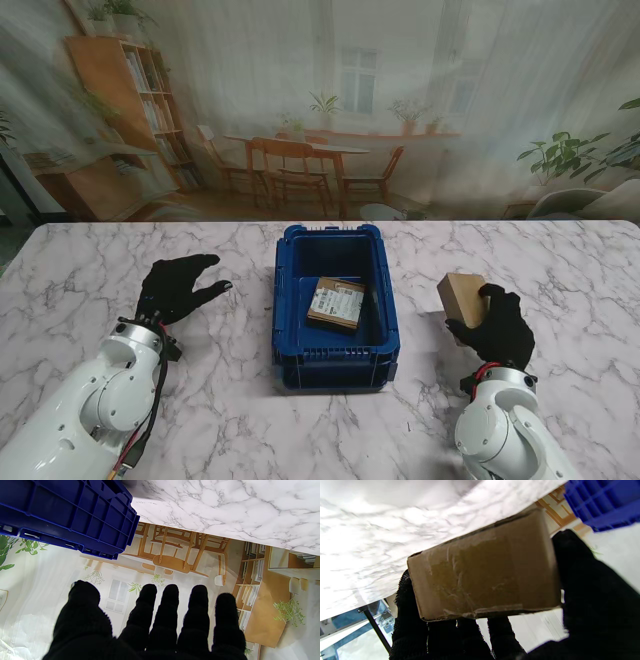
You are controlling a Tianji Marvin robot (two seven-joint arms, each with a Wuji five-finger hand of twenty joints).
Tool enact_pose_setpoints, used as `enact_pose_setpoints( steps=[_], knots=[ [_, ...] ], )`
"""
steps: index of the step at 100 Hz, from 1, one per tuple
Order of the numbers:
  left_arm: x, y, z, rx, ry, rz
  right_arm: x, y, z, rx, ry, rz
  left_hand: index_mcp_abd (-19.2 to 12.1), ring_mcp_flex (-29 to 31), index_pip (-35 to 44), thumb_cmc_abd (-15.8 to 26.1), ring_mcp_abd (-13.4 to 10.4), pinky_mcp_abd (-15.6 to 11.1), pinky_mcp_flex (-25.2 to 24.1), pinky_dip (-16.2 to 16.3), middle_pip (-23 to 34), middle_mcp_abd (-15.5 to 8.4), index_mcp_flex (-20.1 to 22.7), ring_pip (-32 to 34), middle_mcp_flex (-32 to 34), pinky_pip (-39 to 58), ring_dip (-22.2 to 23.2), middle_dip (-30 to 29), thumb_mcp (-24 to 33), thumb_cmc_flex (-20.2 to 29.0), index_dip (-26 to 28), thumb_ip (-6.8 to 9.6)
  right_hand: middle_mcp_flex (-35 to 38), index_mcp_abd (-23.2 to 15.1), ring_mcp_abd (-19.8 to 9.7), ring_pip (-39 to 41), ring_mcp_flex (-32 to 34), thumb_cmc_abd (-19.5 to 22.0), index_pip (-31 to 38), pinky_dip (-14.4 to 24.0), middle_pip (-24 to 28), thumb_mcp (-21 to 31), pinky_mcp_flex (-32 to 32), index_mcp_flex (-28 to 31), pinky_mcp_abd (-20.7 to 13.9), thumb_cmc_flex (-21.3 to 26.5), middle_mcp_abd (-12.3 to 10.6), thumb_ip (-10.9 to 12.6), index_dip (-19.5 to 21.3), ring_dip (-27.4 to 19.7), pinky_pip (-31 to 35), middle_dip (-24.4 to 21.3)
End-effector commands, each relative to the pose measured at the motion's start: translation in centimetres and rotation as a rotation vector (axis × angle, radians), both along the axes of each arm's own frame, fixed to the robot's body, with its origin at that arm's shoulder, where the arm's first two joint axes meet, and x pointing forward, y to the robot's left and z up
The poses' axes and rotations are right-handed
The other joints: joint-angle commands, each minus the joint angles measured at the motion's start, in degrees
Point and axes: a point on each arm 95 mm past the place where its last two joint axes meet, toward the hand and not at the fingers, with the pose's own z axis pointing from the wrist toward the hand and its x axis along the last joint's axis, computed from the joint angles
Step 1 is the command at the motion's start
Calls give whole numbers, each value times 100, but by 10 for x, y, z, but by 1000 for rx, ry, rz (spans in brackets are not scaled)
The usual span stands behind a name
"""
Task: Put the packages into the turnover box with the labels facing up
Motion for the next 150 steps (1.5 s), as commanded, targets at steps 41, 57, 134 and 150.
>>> enact_pose_setpoints(
  steps=[41, 57, 134, 150],
  knots=[
    [8, -12, 35, 51, -34, -137, -3, 13, 93, 118, -122, 249, -113, 122, 36, 165, -199, 118, -29, 105, -53, -144, 94, 27, -22, -13, 12, 24, 102, 293, 45, 164, 200, 108, -575, 1183, 469, 623, 192, 139, 475, 1416, 343, 313, -461, 1265, -134, 349, 56, 219, 725, 151],
    [15, -25, 59, 69, -77, -229, 0, 28, 113, 162, -110, 355, -24, -102, -286, 17, -370, -153, 28, -181, -436, -27, -588, -208, -950, -385, -230, -355, 102, 796, -118, 209, 209, 146, -538, 1095, 439, 593, 141, 133, 440, 1380, 344, 335, -460, 1225, -114, 336, 24, 194, 725, 133],
    [22, -87, 127, 226, -195, -582, 32, 109, 142, 264, 13, 643, -223, -803, -1134, -1590, -866, -1005, -101, -527, -837, -311, -2415, -529, -2735, -674, -819, -1250, 192, -458, -1087, 282, 438, 184, -487, 1051, 572, 535, -19, 117, 338, 1369, 591, 530, -531, 1220, -33, 345, -25, 234, 848, 111],
    [21, -93, 128, 251, -219, -588, 35, 117, 142, 278, 33, 670, -239, -841, -1139, -1637, -848, -1046, -110, -504, -872, -312, -2413, -536, -2806, -678, -819, -1289, 177, -650, -1117, 216, 427, 198, -471, 1040, 580, 549, -44, 115, 301, 1359, 599, 555, -511, 1222, -15, 347, -30, 238, 859, 95]
  ],
)
